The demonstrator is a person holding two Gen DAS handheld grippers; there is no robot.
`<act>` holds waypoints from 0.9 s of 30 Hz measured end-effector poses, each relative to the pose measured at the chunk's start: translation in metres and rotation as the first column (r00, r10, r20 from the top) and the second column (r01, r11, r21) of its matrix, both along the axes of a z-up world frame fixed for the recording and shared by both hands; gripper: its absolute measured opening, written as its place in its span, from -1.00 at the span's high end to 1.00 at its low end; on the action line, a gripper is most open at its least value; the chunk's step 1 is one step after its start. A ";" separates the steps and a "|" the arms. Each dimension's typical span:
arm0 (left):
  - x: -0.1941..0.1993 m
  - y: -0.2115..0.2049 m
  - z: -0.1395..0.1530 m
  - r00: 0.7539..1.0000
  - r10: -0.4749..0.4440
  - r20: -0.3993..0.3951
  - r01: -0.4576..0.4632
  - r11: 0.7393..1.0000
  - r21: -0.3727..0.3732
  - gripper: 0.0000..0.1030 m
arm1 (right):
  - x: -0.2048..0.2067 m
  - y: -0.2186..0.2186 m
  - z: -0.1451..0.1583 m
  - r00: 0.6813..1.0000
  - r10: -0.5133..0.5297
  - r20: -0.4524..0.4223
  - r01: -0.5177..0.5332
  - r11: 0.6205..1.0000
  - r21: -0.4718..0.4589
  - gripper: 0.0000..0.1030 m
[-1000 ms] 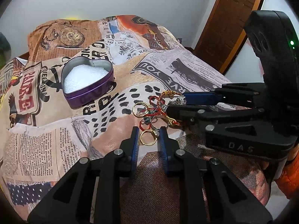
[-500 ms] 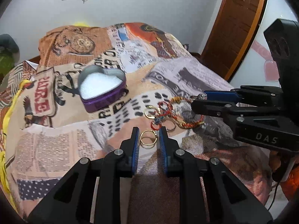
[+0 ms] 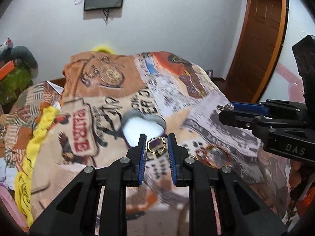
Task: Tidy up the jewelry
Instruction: 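Carry both rings over the heart tin and open both tools to drop them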
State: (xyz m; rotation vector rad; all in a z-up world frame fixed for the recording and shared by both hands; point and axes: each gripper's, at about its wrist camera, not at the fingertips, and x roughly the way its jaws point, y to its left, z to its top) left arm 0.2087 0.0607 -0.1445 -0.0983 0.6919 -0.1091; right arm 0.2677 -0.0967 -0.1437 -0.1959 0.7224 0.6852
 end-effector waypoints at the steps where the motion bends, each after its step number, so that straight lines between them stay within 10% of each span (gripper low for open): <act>1: 0.003 0.004 0.002 1.000 0.008 0.007 -0.008 1.000 0.003 0.61 | 0.002 0.003 0.002 1.000 0.001 0.005 -0.001 1.000 0.005 0.47; 27: 0.096 0.047 -0.058 0.980 -0.053 -0.192 0.035 0.995 -0.095 0.61 | 0.090 0.066 -0.057 0.974 0.081 -0.212 -0.107 0.988 -0.112 0.47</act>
